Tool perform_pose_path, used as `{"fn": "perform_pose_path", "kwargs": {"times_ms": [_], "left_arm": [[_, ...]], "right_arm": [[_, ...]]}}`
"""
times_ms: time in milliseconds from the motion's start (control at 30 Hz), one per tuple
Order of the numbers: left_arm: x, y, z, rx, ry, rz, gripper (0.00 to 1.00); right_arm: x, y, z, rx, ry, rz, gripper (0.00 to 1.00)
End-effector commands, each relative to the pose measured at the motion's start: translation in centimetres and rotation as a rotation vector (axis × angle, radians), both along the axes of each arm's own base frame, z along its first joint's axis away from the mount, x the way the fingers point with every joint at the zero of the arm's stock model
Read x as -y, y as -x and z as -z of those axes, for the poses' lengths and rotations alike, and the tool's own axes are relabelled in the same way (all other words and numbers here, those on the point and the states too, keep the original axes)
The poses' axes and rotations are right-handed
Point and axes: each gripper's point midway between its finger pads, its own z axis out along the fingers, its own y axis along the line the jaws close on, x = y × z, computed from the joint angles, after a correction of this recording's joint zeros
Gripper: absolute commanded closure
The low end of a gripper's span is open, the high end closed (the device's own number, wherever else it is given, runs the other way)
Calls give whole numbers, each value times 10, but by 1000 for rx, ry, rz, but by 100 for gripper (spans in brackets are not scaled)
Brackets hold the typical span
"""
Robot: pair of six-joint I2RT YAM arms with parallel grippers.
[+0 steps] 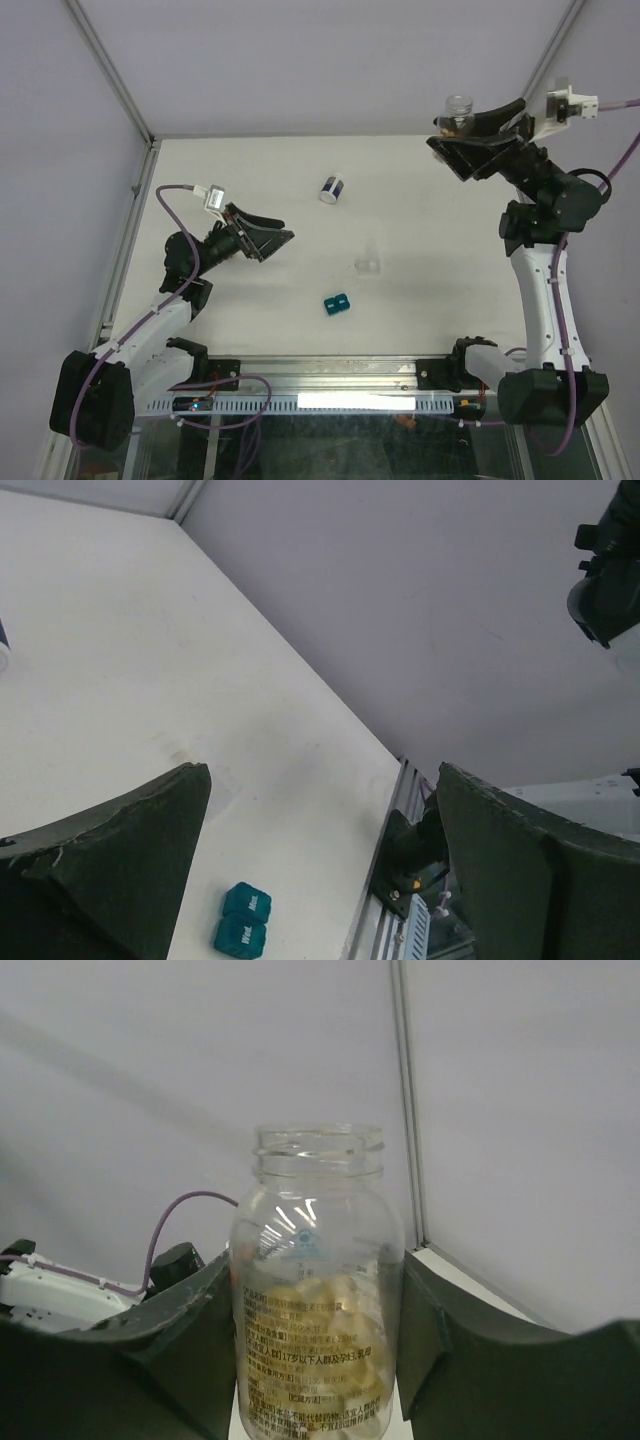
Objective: Sort the pills into containers
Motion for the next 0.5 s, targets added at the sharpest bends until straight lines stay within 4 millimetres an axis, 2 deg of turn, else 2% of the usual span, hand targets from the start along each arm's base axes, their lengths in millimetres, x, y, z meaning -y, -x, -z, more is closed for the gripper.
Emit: {"fn": "perform_pose_path", "kwargs": {"times_ms": [0,33,100,133,167,267,333,467], "left_arm": [[1,15,-33,245,46,30,1],[3,18,-33,282,42,31,1],[14,20,-30,354,-3,24,1],[25,25,-27,395,-37,24,1],[34,27,-24,447,-76,0,1],[57,47,-12,627,-165,-16,1],[55,46,-1,661,-194,-47,1],[48,31,30,619,-283,-111,1]], "right_arm": [[-4,43,-3,118,-26,-172,100],[-13,58,7,241,50,-178,100],[-4,2,31,189,186,74,100],[-7,-12,64,-98,200,37,100],[-11,-9,89,36,329,-4,100],[-18,13,155,98,442,-165,100],[-16,16,192,121,524,-159,100],[-6,12,261,151,724,-142,100]]}}
